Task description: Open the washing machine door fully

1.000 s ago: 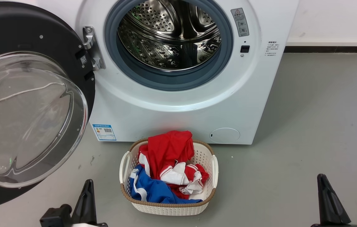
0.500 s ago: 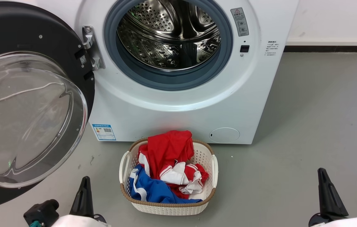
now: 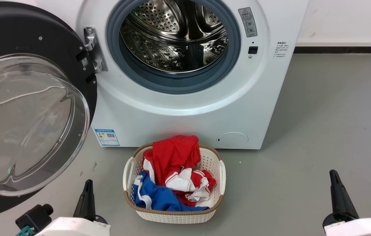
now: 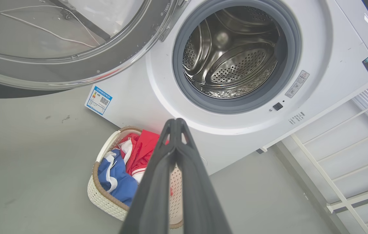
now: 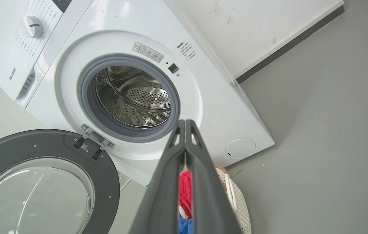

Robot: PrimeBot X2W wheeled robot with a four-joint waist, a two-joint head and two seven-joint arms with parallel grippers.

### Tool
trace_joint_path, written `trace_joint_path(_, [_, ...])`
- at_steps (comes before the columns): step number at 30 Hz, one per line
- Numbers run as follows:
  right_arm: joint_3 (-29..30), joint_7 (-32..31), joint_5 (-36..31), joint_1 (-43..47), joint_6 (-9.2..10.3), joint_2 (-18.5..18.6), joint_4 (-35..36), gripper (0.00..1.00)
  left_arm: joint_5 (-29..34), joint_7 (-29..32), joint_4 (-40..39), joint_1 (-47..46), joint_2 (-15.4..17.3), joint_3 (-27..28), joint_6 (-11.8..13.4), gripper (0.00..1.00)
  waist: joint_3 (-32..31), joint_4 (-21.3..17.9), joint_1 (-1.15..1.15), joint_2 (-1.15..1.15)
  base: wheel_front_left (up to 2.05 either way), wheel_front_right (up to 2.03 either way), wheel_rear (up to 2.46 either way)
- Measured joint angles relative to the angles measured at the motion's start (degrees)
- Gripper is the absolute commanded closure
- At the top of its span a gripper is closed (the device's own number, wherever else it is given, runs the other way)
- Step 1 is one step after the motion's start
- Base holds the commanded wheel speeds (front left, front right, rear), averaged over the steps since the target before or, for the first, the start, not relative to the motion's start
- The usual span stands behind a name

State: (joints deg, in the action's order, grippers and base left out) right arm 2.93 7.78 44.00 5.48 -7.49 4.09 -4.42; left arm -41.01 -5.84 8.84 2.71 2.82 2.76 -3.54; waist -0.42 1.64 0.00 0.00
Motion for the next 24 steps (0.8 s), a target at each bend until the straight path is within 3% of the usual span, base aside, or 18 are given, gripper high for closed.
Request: trace_joint_path(24, [0.1,-4.3,18.3,-3.9,0.0,0.3,-3.4,1.0,-18.4,4.4,1.9,-3.1,0.0,1.4,-1.4,1.0,0.2,-0.5,0.0,0.0,0.0,0.0,0.0])
